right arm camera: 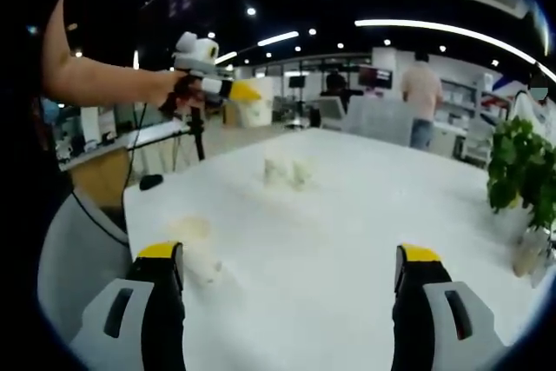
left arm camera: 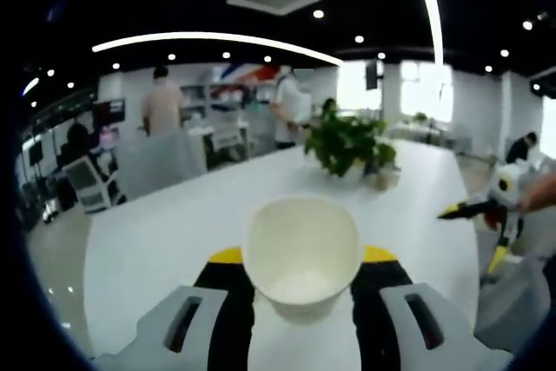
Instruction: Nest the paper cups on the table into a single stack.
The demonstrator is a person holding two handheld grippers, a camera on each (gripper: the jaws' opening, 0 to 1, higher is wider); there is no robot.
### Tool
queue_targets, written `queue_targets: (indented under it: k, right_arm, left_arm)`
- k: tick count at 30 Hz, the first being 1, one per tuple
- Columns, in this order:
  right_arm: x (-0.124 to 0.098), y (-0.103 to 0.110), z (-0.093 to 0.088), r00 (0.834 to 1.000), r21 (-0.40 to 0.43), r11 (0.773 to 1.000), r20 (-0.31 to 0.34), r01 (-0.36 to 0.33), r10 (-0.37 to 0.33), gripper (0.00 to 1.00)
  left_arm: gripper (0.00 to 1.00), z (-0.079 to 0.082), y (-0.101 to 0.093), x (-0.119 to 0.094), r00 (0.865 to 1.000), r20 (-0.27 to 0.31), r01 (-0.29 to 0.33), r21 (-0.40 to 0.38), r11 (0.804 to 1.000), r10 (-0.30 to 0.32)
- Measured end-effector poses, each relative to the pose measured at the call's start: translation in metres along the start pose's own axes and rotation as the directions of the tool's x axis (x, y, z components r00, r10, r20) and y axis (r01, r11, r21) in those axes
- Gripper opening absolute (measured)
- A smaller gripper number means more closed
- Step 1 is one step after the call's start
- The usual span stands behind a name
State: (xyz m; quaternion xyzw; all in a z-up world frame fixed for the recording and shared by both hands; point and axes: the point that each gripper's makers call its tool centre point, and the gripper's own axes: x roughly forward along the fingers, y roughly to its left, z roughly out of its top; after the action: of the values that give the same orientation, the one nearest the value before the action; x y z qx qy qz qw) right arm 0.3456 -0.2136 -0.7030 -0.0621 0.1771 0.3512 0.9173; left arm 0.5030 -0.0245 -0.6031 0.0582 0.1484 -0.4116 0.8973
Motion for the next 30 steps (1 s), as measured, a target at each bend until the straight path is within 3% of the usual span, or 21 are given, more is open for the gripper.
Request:
queue_targets:
  k: [8, 30]
  right_arm:
    - [0.0, 0.004, 0.002, 1.0, -0.005, 1.0, 0.005, -0.009, 0.009, 1.0]
    - [-0.006, 0.014, 0.006, 1.0, -0.019, 1.0, 0.012, -0.02, 0.021, 1.0]
  left_arm:
    - [0.41, 0.0, -0.01, -0.011, 1.0, -0.006, 0.009, 0.008, 1.0, -0.009]
    - [0.41, 0.009, -0.072, -0.039, 0.995, 0.01, 0.095, 0.026, 0.995, -0.095]
